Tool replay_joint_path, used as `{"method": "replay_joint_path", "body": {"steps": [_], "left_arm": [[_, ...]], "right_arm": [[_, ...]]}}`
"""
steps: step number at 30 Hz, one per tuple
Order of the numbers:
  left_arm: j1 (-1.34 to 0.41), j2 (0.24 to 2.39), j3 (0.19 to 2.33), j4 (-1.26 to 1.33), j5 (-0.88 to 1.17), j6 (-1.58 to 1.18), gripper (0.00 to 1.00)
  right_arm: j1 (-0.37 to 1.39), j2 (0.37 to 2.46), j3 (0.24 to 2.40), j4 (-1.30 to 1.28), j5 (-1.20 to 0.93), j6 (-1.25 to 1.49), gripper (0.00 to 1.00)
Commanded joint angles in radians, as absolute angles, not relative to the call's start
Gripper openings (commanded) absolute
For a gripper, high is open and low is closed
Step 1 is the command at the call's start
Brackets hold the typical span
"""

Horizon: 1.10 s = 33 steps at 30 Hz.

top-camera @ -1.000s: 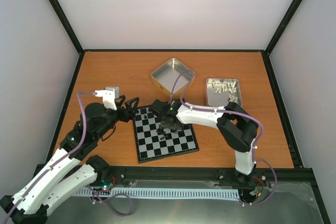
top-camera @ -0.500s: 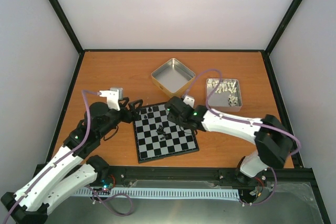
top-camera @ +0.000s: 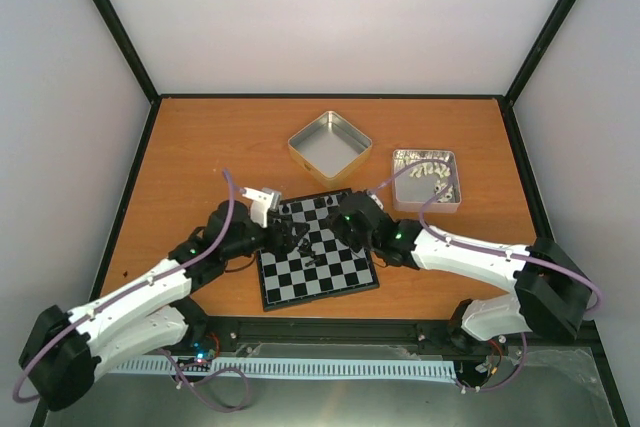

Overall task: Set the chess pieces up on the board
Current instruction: Place the chess piece on the chessboard.

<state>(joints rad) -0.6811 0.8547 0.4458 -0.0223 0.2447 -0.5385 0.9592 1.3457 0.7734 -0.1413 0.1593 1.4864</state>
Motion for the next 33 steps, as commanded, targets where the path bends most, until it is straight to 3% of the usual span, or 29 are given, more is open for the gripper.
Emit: {"method": "replay_joint_path", "body": {"steps": [1,10,19,33], "left_arm": [[-0.743,0.935,0.421,0.181,0.305,-0.597,0.76],[-0.753,1.064,0.424,0.272,0.326,-0.662,0.50],[-0.753,1.076,0.411,0.297,0.323,-0.678,0.39],[-0.753,1.050,0.425,0.256,0.250,-0.612,0.08]], "right_arm": [[0.944,1.314,0.730,-0.019,0.110,1.590,0.17],[0.939,1.298,0.680,0.102,0.013,1.654,0.17],[0.938,1.313,0.667,0.142,-0.023,1.673,0.17],[0.939,1.368,0.667,0.159,-0.070,1.680,0.17]]}}
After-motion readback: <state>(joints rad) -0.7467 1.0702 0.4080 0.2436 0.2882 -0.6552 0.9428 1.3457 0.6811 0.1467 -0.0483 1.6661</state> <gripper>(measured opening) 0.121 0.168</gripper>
